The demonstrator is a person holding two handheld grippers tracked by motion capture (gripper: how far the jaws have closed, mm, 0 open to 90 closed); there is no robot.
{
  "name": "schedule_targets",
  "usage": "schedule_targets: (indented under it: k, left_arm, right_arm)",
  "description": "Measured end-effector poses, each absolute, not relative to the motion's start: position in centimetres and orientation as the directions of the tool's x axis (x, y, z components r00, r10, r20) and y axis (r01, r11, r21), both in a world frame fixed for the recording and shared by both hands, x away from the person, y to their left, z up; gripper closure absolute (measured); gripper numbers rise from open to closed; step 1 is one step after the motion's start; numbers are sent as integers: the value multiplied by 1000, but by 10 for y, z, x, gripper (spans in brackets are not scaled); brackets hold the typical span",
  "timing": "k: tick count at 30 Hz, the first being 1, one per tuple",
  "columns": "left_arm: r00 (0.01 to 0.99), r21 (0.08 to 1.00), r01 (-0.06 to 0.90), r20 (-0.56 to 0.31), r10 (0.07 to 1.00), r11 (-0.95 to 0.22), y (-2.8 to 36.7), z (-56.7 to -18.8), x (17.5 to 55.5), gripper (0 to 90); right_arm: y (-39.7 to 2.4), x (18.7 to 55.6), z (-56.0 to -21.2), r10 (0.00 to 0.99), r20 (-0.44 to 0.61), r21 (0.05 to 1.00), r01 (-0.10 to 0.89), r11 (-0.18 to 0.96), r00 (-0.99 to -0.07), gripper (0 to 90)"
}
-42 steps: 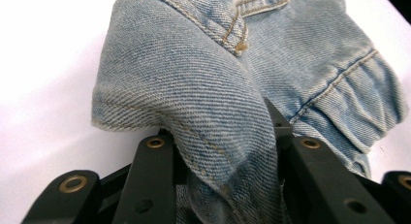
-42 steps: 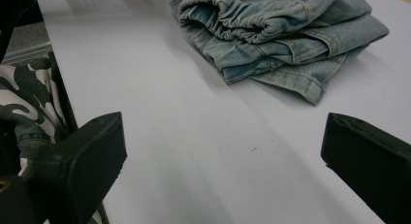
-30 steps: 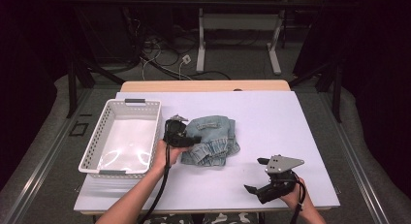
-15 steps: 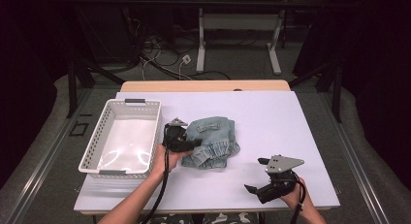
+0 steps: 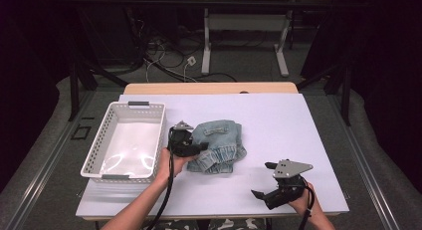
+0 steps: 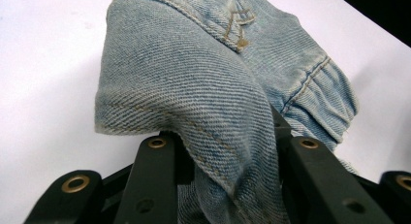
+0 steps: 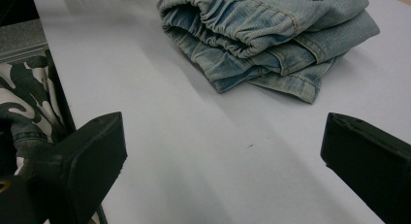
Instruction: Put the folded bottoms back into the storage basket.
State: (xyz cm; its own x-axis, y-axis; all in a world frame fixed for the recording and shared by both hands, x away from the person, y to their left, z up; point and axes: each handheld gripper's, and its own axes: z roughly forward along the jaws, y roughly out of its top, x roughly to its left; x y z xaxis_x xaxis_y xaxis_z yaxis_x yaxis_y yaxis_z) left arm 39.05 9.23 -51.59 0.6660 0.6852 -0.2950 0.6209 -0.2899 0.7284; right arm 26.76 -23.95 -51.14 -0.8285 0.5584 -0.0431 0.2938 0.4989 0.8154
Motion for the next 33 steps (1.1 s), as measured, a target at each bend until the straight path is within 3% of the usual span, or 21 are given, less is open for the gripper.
schedule_targets:
  k: [33]
  left_arm:
    - [660,756,620,-357,661,-210,97,-505,384,693]
  right_arm:
    - [-240,266,-510,563,-44,817,294,496,-826,24]
